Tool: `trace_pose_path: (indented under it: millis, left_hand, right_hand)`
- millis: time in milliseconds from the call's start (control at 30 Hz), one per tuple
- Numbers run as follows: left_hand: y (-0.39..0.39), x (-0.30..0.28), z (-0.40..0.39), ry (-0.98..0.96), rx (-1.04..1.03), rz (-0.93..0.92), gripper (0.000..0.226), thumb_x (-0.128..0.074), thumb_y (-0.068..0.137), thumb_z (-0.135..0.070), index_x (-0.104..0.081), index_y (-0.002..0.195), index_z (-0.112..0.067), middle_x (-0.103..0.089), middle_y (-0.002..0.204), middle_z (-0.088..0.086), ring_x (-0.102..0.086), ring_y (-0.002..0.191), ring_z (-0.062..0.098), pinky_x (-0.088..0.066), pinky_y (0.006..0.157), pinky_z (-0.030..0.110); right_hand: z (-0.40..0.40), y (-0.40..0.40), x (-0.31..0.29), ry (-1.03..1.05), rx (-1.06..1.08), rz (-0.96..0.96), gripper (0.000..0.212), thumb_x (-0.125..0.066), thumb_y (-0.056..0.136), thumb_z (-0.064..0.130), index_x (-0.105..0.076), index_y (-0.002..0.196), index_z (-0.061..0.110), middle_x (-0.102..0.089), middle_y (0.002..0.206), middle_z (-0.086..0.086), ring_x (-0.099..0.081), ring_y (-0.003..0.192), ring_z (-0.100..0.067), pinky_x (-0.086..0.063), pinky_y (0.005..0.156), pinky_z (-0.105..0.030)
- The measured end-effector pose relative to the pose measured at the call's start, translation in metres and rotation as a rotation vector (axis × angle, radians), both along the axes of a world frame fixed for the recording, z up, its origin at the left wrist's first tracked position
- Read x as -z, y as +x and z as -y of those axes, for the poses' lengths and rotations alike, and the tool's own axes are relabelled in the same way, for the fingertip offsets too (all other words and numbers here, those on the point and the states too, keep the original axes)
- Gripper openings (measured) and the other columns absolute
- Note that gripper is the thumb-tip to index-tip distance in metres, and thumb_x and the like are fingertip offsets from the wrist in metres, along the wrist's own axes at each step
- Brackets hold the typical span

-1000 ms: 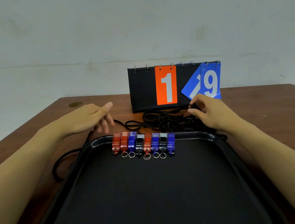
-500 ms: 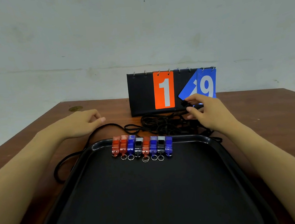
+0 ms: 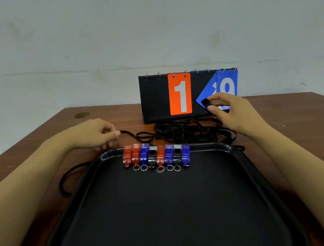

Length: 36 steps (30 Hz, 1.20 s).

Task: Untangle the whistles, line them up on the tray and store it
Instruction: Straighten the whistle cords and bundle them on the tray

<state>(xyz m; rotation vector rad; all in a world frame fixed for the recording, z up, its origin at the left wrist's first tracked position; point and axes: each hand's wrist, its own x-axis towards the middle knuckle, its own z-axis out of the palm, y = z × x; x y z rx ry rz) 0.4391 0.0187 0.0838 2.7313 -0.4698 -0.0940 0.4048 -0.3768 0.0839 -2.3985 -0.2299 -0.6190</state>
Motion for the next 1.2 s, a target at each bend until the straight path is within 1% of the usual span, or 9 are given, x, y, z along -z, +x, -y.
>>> trace_pose_path:
  millis: [167, 367, 433, 567, 667, 800, 1000, 1133, 1200]
  left_hand:
    - [-0.001, 0.002, 0.001, -0.133, 0.02, 0.016, 0.027, -0.054, 0.105, -0.032, -0.074, 0.093, -0.019, -0.078, 0.079, -0.004, -0.074, 0.068, 0.008, -0.059, 0.069, 0.023]
    - [-0.004, 0.0, 0.004, -0.155, 0.045, 0.191, 0.025, -0.053, 0.105, -0.031, -0.075, 0.092, -0.026, -0.077, 0.081, -0.014, -0.074, 0.075, -0.001, -0.054, 0.083, 0.023]
    - [-0.004, -0.004, 0.001, -0.118, 0.033, 0.214, 0.025, -0.053, 0.105, -0.034, -0.074, 0.091, -0.031, -0.076, 0.085, -0.012, -0.072, 0.075, 0.001, -0.055, 0.083, 0.027]
    - [-0.004, -0.009, -0.01, -0.026, 0.003, 0.149, 0.032, -0.052, 0.103, -0.045, -0.075, 0.086, -0.032, -0.073, 0.075, -0.002, -0.069, 0.061, 0.009, -0.055, 0.072, 0.03]
    - [-0.005, -0.012, -0.018, -0.022, -0.038, 0.07, 0.038, -0.049, 0.104, -0.048, -0.074, 0.084, -0.028, -0.068, 0.061, 0.004, -0.061, 0.049, 0.012, -0.049, 0.066, 0.029]
    - [-0.007, -0.016, -0.024, -0.065, -0.115, -0.144, 0.048, -0.045, 0.104, -0.053, -0.071, 0.093, -0.014, -0.058, 0.054, 0.002, -0.056, 0.045, 0.016, -0.047, 0.057, 0.032]
    - [-0.01, -0.017, -0.022, -0.081, -0.138, -0.233, 0.054, -0.036, 0.105, -0.056, -0.068, 0.102, -0.014, -0.046, 0.053, 0.001, -0.064, 0.05, 0.018, -0.045, 0.051, 0.027]
    - [-0.011, -0.016, -0.019, -0.048, -0.137, -0.269, 0.055, -0.032, 0.104, -0.059, -0.066, 0.104, -0.016, -0.059, 0.059, 0.002, -0.067, 0.055, 0.016, -0.048, 0.054, 0.026]
    - [-0.012, -0.015, -0.015, -0.045, -0.122, -0.284, 0.057, -0.031, 0.103, -0.061, -0.066, 0.104, -0.017, -0.071, 0.074, 0.006, -0.07, 0.059, 0.016, -0.051, 0.055, 0.026]
  right_hand:
    - [-0.013, -0.007, -0.004, 0.172, -0.078, 0.13, 0.026, -0.066, 0.097, 0.024, -0.062, 0.123, 0.024, -0.072, 0.113, 0.008, -0.07, 0.103, -0.006, -0.057, 0.097, -0.031]
    - [-0.023, -0.015, -0.008, 0.234, -0.141, 0.037, 0.027, -0.063, 0.099, 0.03, -0.054, 0.124, 0.026, -0.072, 0.116, 0.006, -0.077, 0.089, -0.011, -0.06, 0.092, -0.043]
    - [-0.029, -0.019, -0.011, 0.246, -0.186, -0.011, 0.025, -0.064, 0.099, 0.027, -0.055, 0.122, 0.023, -0.07, 0.121, 0.007, -0.078, 0.086, -0.011, -0.062, 0.087, -0.038]
    - [-0.038, -0.026, -0.013, 0.187, -0.286, -0.176, 0.019, -0.068, 0.096, 0.02, -0.06, 0.113, 0.017, -0.071, 0.104, 0.008, -0.078, 0.079, -0.012, -0.058, 0.078, -0.016]
    - [-0.038, -0.029, -0.012, 0.177, -0.41, -0.336, 0.02, -0.067, 0.096, 0.015, -0.06, 0.115, 0.018, -0.068, 0.087, 0.007, -0.078, 0.082, -0.02, -0.061, 0.077, -0.025]
    - [-0.038, -0.032, -0.013, 0.125, -0.491, -0.423, 0.033, -0.064, 0.098, 0.011, -0.059, 0.126, 0.027, -0.068, 0.081, 0.005, -0.078, 0.084, -0.022, -0.062, 0.08, -0.029]
    - [-0.035, -0.035, -0.018, -0.097, -0.43, -0.503, 0.012, -0.065, 0.098, 0.027, -0.064, 0.11, 0.024, -0.079, 0.085, 0.001, -0.078, 0.081, -0.013, -0.057, 0.081, -0.028]
    - [-0.025, -0.038, -0.022, -0.109, -0.41, -0.528, 0.01, -0.065, 0.098, 0.027, -0.066, 0.107, 0.023, -0.079, 0.083, 0.004, -0.076, 0.081, -0.009, -0.052, 0.077, -0.022]
    - [-0.022, -0.039, -0.024, -0.089, -0.431, -0.526, 0.01, -0.068, 0.096, 0.027, -0.067, 0.105, 0.023, -0.079, 0.088, 0.002, -0.075, 0.083, -0.01, -0.054, 0.079, -0.024]
